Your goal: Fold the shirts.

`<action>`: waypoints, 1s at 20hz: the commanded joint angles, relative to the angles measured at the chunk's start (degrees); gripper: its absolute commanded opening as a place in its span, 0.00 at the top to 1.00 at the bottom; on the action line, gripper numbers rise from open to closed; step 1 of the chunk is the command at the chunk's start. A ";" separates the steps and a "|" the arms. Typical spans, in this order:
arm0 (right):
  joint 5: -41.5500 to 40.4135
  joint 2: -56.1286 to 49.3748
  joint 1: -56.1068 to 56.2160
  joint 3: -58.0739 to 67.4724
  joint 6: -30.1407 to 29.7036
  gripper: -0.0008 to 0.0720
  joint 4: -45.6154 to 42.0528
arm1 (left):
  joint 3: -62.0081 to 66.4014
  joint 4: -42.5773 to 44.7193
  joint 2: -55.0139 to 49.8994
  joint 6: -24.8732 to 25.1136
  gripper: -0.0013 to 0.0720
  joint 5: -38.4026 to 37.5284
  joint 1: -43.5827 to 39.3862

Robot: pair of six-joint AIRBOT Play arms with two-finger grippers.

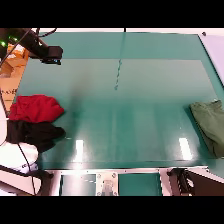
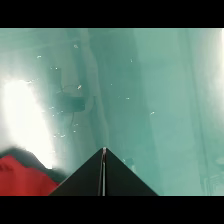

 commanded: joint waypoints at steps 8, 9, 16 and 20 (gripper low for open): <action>11.65 0.13 22.16 18.84 2.64 0.97 3.23 | 0.07 0.09 1.14 0.94 0.96 -3.50 0.00; 11.54 0.13 28.28 19.67 2.36 0.97 2.91 | -0.39 0.09 1.73 0.33 0.96 -3.91 -0.02; 7.48 -2.49 68.89 20.17 -1.38 0.97 1.36 | -33.99 0.11 20.46 -7.13 0.96 3.45 -2.95; 6.10 -9.92 81.29 24.85 -1.38 0.97 1.36 | -53.13 0.07 31.54 -13.09 0.96 9.49 -6.27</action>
